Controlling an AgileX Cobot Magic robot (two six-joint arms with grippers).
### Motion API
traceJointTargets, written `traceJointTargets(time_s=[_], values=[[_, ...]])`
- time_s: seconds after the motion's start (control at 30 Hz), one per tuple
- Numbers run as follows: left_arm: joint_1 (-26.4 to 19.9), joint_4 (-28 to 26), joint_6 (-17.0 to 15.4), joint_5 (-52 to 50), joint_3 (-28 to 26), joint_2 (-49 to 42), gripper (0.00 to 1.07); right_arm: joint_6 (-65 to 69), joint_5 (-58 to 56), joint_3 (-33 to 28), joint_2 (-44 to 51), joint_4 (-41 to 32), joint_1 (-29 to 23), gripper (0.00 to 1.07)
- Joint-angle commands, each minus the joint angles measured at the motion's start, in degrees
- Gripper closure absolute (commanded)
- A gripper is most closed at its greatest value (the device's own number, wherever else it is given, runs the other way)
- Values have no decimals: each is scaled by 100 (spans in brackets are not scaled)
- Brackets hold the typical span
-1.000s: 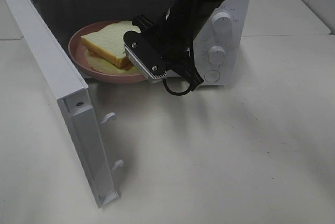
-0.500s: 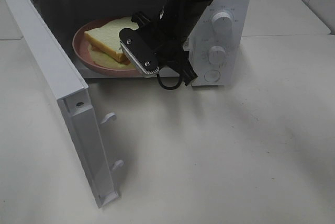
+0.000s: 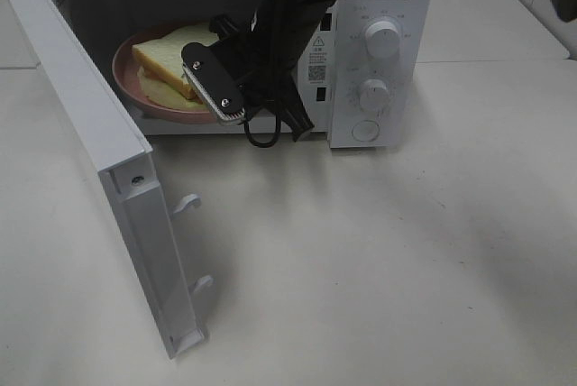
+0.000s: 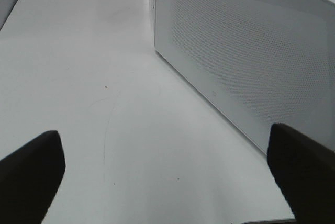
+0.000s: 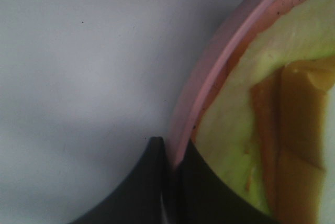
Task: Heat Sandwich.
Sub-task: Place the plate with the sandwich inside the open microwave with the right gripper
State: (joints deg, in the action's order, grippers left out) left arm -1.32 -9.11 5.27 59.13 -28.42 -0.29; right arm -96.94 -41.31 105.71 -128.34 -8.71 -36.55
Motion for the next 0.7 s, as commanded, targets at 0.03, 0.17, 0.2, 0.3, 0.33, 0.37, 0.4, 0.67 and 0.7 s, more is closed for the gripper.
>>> traceJointTargets(time_s=[0.03, 0.17, 0.2, 0.3, 0.33, 0.37, 0.4, 0.67, 0.7], values=[[-17, -17, 11, 6, 17, -138, 4, 143, 34, 269, -149, 46, -46, 107], [-17, -17, 11, 6, 17, -138, 4, 367, 17, 533, -332, 309, -74, 107], [-17, -17, 11, 6, 17, -138, 4, 447, 17, 596, -372, 361, -74, 107], [-17, -17, 11, 6, 17, -138, 4, 602, -6, 768, -498, 481, -74, 107], [-17, -17, 11, 6, 17, -138, 4, 602, -6, 808, -533, 493, -74, 107], [-17, -17, 11, 6, 17, -138, 4, 602, -29, 865, -561, 510, -74, 107], [-17, -17, 11, 6, 17, -138, 4, 602, -29, 865, -561, 510, -74, 107], [-17, -17, 11, 6, 17, -138, 4, 751, -178, 1461, -877, 619, -74, 107], [-17, -17, 11, 6, 17, -138, 4, 751, -206, 1536, -917, 619, -74, 107]])
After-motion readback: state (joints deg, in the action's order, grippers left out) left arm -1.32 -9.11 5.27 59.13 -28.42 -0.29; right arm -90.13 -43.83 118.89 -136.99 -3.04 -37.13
